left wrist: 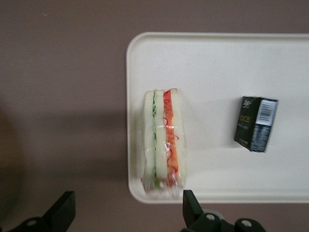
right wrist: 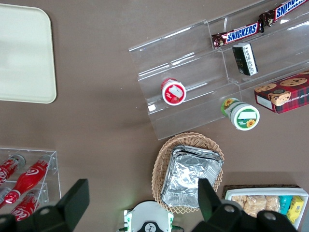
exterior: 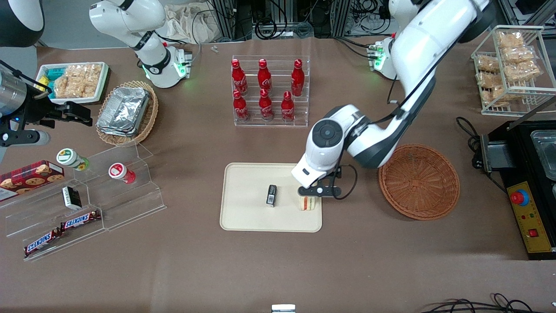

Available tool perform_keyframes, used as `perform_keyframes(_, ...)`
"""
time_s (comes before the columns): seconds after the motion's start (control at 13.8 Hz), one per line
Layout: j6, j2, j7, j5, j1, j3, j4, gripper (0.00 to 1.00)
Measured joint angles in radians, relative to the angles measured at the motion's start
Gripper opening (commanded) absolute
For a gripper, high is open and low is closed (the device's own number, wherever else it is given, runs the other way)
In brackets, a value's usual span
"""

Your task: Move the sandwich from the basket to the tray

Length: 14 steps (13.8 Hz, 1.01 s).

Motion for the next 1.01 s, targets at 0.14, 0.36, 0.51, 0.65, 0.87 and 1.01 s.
perform_keyframes(0.14, -0.103, -0.104, 0.094, -0.114, 0.031, 0.003, 0.001, 1.00)
perform_keyframes(0.36, -0.255, -0.243, 0.256, -0.247, 0.120, 0.011, 0.002, 1.00)
perform_keyframes(0.51, -0.359, -0.325, 0.350, -0.283, 0.197, 0.016, 0.002, 1.00)
perform_keyframes(0.65, -0.460, -0.393, 0.453, -0.316, 0.263, 0.035, 0.002, 1.00)
perform_keyframes(0.87, -0.581, -0.499, 0.610, -0.403, 0.194, 0.271, 0.000, 1.00)
perform_keyframes(1.01, -0.644, -0.569, 0.692, -0.437, 0.128, 0.433, -0.010, 1.00)
